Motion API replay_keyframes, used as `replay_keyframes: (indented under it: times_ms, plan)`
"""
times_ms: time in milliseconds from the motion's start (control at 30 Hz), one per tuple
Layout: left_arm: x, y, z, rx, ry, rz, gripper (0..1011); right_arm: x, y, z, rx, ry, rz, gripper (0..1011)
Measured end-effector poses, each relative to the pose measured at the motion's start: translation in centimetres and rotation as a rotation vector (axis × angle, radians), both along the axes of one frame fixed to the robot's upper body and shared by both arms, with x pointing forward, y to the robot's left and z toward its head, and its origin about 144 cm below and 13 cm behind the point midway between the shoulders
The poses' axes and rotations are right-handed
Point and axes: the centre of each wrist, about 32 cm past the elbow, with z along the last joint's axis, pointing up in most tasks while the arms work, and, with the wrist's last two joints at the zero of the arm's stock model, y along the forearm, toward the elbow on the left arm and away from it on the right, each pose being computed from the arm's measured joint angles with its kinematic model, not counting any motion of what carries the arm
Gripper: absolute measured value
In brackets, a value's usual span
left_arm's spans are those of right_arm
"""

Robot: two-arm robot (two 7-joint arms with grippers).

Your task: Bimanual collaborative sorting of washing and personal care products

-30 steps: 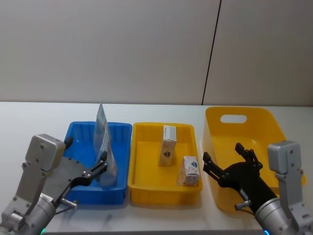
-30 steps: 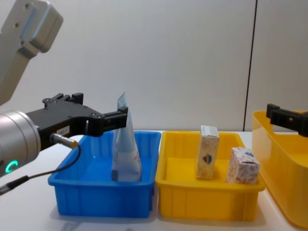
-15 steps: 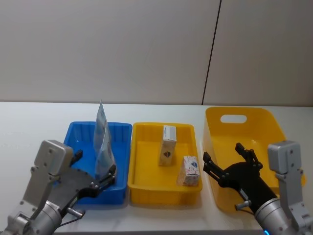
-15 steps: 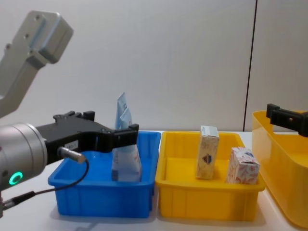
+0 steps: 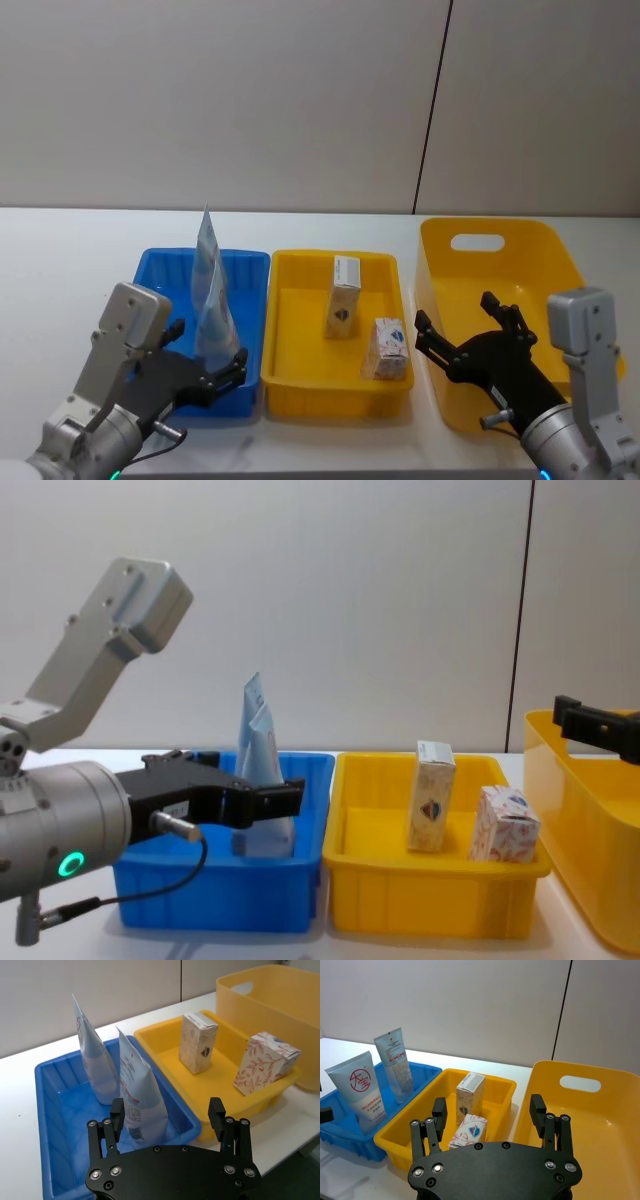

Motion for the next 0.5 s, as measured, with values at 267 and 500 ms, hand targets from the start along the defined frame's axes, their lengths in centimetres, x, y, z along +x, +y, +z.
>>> replay_keyframes:
  times_ms: [267, 500]
  plan:
    - [1.8, -0.2, -0.5, 0.000, 0.040, 0.005, 1001, 0.0, 0.0, 0.0, 0.000, 0.000, 0.000, 1003]
    - [3.2, -0.4, -0.9, -0.014, 0.066, 0.008, 1001, 0.0, 0.0, 0.0, 0.000, 0.000, 0.000, 1003]
